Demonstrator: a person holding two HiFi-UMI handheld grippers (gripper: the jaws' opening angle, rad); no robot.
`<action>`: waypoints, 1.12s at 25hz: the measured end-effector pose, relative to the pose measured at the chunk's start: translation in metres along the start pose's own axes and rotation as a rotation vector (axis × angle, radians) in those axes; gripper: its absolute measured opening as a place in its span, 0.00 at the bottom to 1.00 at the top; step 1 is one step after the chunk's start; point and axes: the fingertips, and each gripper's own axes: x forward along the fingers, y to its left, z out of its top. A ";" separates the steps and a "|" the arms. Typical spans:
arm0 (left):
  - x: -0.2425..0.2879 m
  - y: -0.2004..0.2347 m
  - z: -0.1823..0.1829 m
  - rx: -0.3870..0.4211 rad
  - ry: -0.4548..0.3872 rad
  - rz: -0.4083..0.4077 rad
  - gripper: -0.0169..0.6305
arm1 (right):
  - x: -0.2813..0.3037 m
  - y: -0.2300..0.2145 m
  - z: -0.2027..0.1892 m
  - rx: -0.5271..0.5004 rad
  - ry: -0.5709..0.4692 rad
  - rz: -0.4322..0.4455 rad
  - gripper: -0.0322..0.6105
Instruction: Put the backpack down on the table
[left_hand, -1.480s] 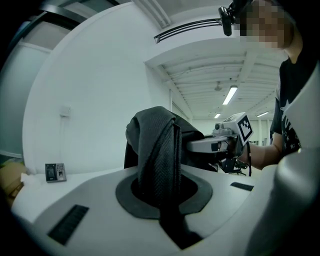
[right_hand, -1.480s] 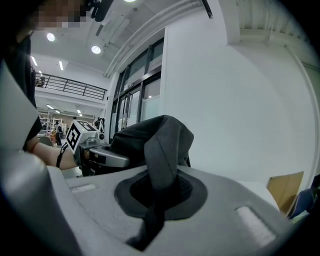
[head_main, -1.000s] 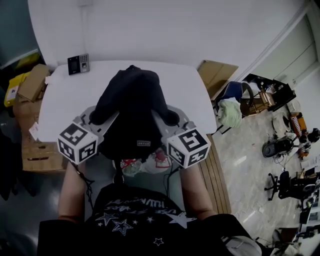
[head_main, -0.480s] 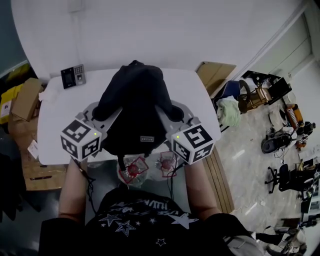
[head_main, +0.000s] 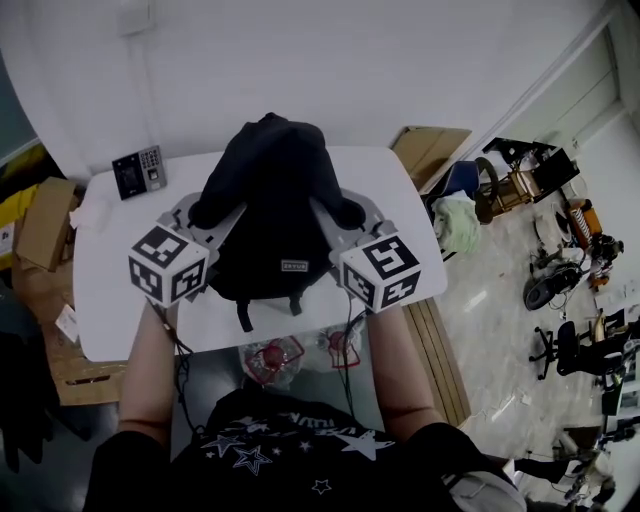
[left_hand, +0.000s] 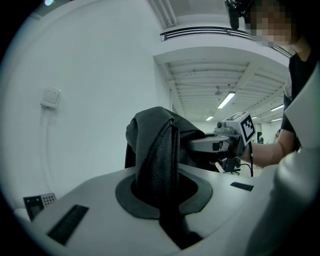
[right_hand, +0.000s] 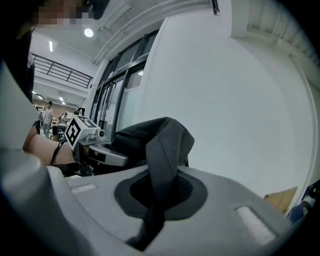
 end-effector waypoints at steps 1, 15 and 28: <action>0.003 0.004 -0.002 0.001 0.005 -0.002 0.09 | 0.004 -0.002 -0.002 0.005 0.003 -0.002 0.06; 0.013 0.016 -0.028 -0.001 0.012 -0.010 0.09 | 0.019 -0.007 -0.028 0.079 -0.007 0.013 0.06; 0.011 0.012 -0.036 0.074 -0.014 0.003 0.09 | 0.020 0.005 -0.040 0.068 0.009 0.039 0.17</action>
